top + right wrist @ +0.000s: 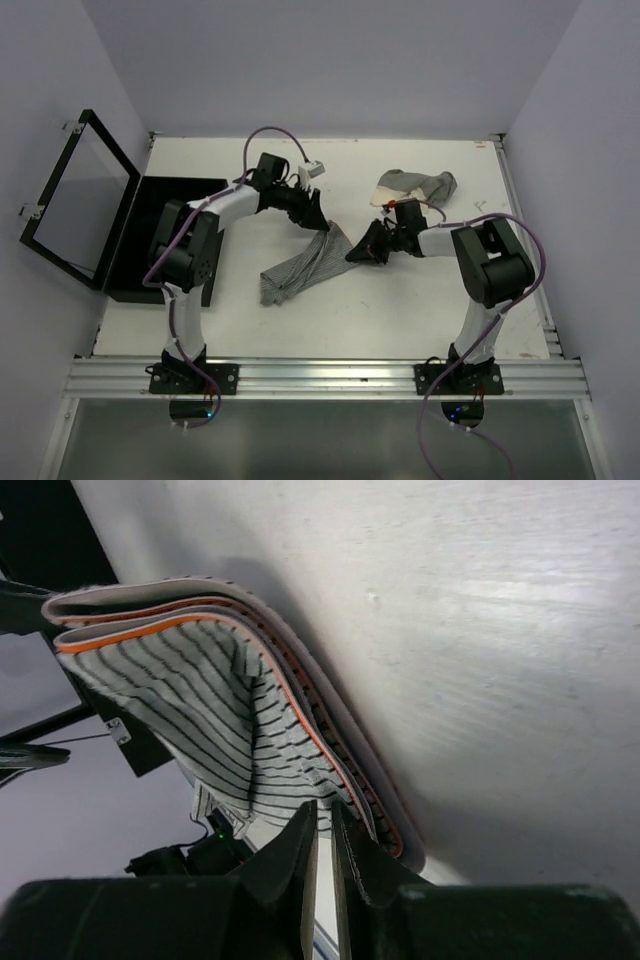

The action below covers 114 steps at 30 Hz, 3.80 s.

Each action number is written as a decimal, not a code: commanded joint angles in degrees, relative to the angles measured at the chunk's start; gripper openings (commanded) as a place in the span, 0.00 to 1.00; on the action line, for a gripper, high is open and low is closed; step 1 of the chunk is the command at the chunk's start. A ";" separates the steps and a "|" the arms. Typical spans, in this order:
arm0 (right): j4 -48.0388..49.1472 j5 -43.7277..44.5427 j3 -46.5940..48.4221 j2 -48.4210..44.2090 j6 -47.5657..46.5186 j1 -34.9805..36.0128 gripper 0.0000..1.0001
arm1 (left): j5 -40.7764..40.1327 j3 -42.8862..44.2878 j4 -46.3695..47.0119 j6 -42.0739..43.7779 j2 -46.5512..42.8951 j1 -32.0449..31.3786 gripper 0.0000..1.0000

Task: Roll the underwear
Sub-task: Fold the underwear

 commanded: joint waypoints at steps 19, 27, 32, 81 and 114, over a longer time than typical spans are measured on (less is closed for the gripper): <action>3.63 2.22 1.35 3.19 0.09 -0.60 0.14 | -11.07 2.44 0.37 2.19 0.10 -4.19 0.46; 4.33 1.87 1.35 3.54 0.79 -0.69 0.14 | -14.67 2.18 0.20 2.71 -0.51 -6.12 0.39; 4.86 1.78 1.09 3.89 1.05 -0.95 0.14 | -17.14 2.18 -1.29 3.94 -0.86 -6.82 0.06; 3.98 1.34 0.12 4.59 -2.73 -4.47 0.09 | -17.05 0.33 -2.96 3.24 -0.07 -12.89 0.03; 5.74 0.55 -0.85 4.07 -1.58 -4.56 0.09 | -15.47 2.44 0.11 0.43 5.46 -15.26 0.10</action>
